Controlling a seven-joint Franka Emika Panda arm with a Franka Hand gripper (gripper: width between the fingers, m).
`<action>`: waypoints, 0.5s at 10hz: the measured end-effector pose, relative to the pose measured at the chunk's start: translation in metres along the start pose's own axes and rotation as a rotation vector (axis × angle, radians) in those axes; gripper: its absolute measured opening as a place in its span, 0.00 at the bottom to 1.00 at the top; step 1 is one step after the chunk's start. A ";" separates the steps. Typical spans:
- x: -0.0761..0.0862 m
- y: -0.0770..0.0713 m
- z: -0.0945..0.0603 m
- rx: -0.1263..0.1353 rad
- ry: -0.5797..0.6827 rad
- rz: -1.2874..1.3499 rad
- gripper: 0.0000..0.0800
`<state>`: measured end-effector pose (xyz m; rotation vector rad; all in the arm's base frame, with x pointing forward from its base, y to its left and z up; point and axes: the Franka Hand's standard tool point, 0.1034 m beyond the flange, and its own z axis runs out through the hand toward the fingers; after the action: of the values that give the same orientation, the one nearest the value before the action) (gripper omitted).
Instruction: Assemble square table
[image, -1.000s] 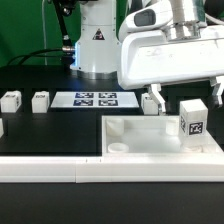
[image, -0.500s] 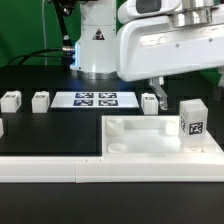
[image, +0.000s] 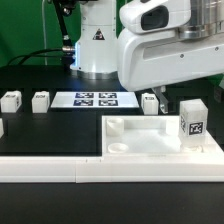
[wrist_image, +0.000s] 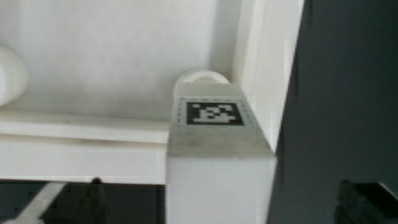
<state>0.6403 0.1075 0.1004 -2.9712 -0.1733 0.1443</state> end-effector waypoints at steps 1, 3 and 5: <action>0.001 0.006 0.007 0.002 -0.019 0.012 0.81; 0.004 0.007 0.011 0.005 -0.033 0.025 0.81; 0.003 0.007 0.012 0.005 -0.036 0.052 0.74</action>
Offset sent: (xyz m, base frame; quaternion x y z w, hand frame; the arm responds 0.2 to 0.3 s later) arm 0.0000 0.0000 0.0000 0.0000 0.0000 0.0000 1.0000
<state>0.6426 0.1032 0.0868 -2.9707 -0.1002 0.2040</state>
